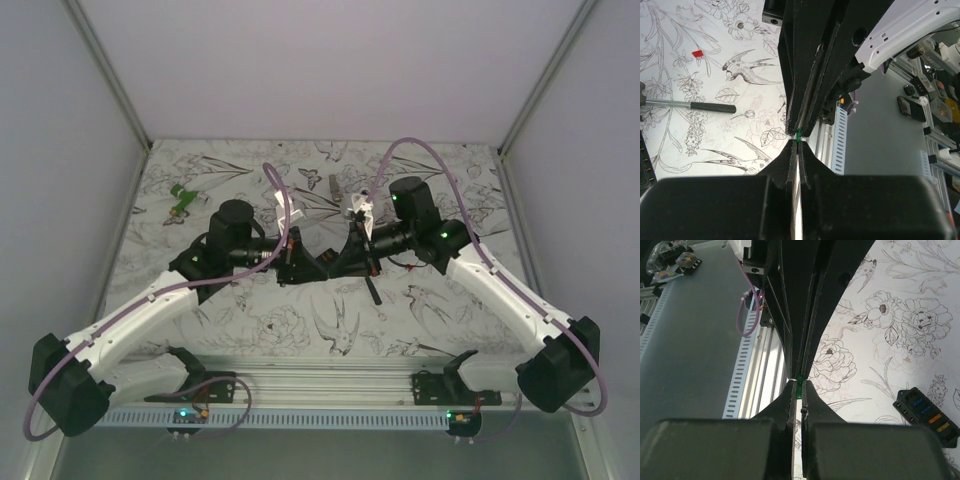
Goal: Snap on the fuse box
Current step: Pick up the fuse from the center of the board, then move the fuse box base at the center of the board, then install the fuse at the fuse box base.
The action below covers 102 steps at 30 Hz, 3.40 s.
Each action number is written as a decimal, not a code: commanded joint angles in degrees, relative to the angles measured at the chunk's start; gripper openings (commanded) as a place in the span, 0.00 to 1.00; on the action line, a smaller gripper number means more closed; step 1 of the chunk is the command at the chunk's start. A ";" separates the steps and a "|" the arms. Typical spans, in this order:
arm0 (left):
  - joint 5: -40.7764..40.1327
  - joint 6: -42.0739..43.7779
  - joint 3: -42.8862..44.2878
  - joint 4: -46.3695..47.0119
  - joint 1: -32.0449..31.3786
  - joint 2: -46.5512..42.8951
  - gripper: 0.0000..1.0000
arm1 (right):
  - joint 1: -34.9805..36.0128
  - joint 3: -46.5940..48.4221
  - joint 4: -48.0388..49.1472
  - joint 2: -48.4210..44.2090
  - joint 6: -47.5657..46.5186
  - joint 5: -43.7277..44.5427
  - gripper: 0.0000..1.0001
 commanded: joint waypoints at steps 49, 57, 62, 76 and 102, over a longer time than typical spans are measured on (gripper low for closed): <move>-31.58 18.27 25.45 -18.51 -1.51 47.71 0.58 | -16.00 -9.66 1.42 -4.30 15.71 36.07 0.00; -30.34 17.75 22.89 -20.18 -2.51 46.18 0.41 | -16.00 -10.21 1.17 -4.67 16.43 35.96 0.00; -29.59 16.11 19.39 -20.83 -3.81 43.38 0.39 | -16.00 -11.01 1.07 -5.77 17.12 34.84 0.00; -32.31 10.37 9.37 -20.81 -11.12 34.25 0.44 | -12.97 -12.75 -3.03 -6.56 21.25 35.68 0.00; -25.53 -3.29 -3.25 -7.85 3.54 21.27 0.87 | 4.31 0.56 -14.06 8.97 29.39 47.36 0.00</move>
